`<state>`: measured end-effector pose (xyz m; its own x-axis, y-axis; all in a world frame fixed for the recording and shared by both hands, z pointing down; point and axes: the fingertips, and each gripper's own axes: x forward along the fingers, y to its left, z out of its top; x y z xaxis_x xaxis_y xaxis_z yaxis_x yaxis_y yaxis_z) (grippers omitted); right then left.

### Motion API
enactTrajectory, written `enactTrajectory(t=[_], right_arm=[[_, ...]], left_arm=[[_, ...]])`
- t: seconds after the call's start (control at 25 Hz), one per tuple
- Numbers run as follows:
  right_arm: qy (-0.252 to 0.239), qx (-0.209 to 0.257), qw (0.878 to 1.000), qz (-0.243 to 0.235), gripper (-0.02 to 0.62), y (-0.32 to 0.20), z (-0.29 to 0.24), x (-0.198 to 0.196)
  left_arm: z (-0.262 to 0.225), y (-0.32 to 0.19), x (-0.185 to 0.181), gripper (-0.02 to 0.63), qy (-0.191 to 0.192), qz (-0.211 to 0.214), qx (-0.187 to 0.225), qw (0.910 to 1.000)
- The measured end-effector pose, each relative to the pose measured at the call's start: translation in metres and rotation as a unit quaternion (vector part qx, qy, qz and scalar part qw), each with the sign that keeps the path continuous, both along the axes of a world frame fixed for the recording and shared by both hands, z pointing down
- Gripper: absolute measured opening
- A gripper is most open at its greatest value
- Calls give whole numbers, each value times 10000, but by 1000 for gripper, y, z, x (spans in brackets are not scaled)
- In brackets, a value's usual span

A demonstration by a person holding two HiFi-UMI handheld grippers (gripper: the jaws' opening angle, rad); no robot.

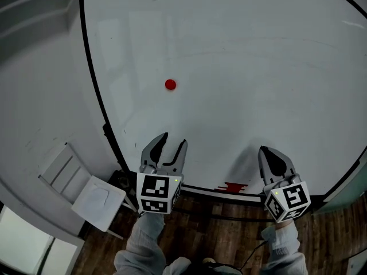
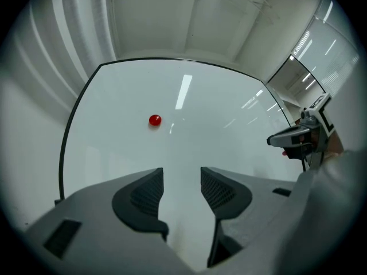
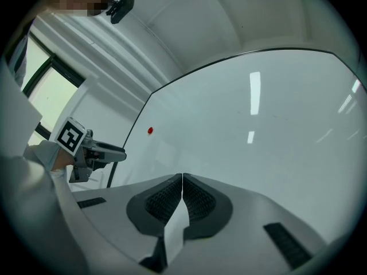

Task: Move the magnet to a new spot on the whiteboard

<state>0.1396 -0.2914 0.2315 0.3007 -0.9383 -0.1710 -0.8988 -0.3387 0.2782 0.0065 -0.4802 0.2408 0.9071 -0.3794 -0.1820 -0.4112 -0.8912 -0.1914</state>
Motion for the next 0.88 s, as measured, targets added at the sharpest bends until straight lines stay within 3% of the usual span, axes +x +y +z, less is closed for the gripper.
enactTrajectory(t=[0.48, 0.88], right_arm=[[-809, -107, 9955, 474, 28, 28, 58, 26], [-1412, -132, 9860, 875, 28, 63, 101, 30]], left_arm=[[76, 20, 22, 202, -320, 581, -751, 9950], [124, 68, 50, 192, -572, 1493, -1210, 9797]])
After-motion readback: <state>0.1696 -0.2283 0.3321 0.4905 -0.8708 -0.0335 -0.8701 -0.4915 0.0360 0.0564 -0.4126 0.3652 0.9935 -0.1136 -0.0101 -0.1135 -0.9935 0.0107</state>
